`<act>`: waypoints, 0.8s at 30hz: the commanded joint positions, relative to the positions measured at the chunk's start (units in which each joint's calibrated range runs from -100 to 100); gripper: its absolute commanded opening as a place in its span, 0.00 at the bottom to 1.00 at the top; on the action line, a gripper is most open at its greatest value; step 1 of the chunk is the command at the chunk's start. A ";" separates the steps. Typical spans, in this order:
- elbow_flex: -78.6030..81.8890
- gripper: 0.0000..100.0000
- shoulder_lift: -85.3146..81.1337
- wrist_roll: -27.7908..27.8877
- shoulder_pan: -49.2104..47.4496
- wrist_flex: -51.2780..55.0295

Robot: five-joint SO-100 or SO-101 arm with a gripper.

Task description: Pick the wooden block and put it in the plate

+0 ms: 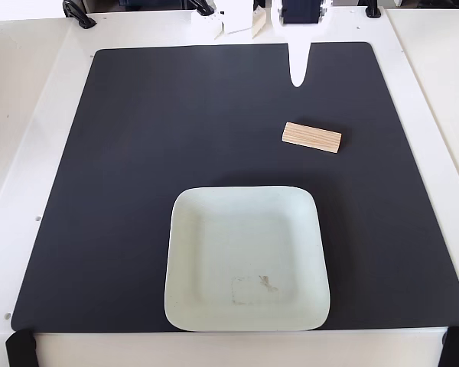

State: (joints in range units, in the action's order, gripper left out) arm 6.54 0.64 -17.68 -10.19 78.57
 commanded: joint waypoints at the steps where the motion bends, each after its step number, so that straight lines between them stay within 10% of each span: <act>1: -1.82 0.22 1.31 -0.15 1.12 -0.31; 24: -15.68 0.26 21.14 -1.86 -5.71 0.39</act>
State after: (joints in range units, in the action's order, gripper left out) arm -6.90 22.08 -19.41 -15.02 78.32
